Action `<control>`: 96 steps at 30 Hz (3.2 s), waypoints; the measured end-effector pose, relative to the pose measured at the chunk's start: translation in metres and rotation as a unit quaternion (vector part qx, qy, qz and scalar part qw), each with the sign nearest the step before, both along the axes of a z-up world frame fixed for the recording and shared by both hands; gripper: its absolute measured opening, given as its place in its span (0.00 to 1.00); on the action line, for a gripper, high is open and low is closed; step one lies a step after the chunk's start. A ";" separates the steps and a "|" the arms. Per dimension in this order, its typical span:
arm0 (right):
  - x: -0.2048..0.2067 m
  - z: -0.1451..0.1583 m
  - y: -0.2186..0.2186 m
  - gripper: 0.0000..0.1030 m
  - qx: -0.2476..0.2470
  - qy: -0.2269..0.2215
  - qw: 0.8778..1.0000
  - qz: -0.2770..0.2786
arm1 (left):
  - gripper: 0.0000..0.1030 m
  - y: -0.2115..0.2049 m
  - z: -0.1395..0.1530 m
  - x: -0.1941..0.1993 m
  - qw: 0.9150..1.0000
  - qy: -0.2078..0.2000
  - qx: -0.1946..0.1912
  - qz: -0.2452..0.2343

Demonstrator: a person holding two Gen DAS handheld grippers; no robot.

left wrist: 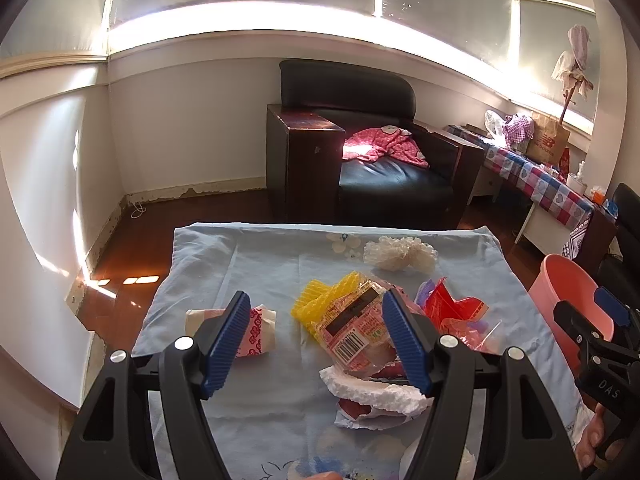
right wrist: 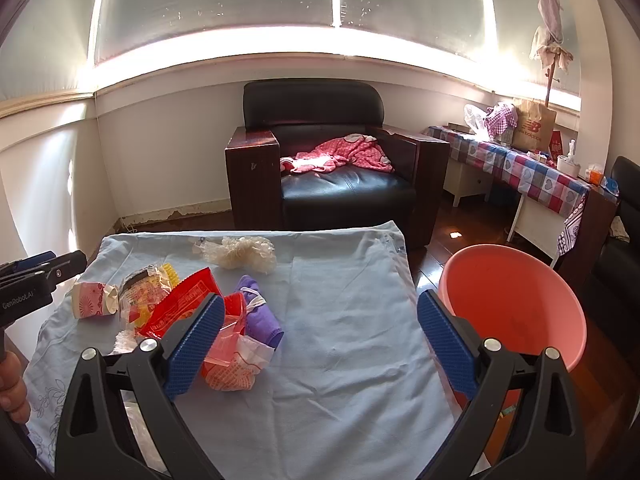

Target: Collect trash

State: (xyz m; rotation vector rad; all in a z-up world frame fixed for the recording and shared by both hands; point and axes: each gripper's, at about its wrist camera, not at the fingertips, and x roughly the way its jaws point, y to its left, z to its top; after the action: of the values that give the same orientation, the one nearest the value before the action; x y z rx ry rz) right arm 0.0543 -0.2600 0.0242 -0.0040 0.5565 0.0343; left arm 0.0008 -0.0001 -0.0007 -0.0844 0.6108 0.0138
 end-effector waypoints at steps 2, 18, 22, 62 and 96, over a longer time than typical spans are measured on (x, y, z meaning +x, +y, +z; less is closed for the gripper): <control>0.000 0.000 0.000 0.94 0.000 0.000 1.000 0.000 | 0.66 0.000 0.000 0.000 1.000 0.000 0.000 0.000; 0.001 -0.002 0.001 0.94 0.000 0.001 1.000 -0.001 | 0.66 -0.002 0.001 -0.001 1.000 -0.001 0.000 0.000; 0.000 0.000 -0.001 0.94 -0.001 0.002 1.000 -0.001 | 0.66 -0.001 0.001 0.000 1.000 -0.001 0.000 0.000; -0.004 -0.005 0.003 0.94 0.011 0.002 1.000 0.018 | 0.65 0.018 0.002 -0.009 0.999 -0.028 0.004 0.020; 0.010 -0.022 0.016 0.88 0.043 0.055 0.994 0.085 | 0.50 0.027 -0.032 0.040 0.993 0.068 -0.086 -0.046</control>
State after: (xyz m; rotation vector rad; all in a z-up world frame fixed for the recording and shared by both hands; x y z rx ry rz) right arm 0.0639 -0.2438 0.0019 0.0341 0.6637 0.2259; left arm 0.0407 0.0269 -0.0324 -0.2245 0.7506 -0.1239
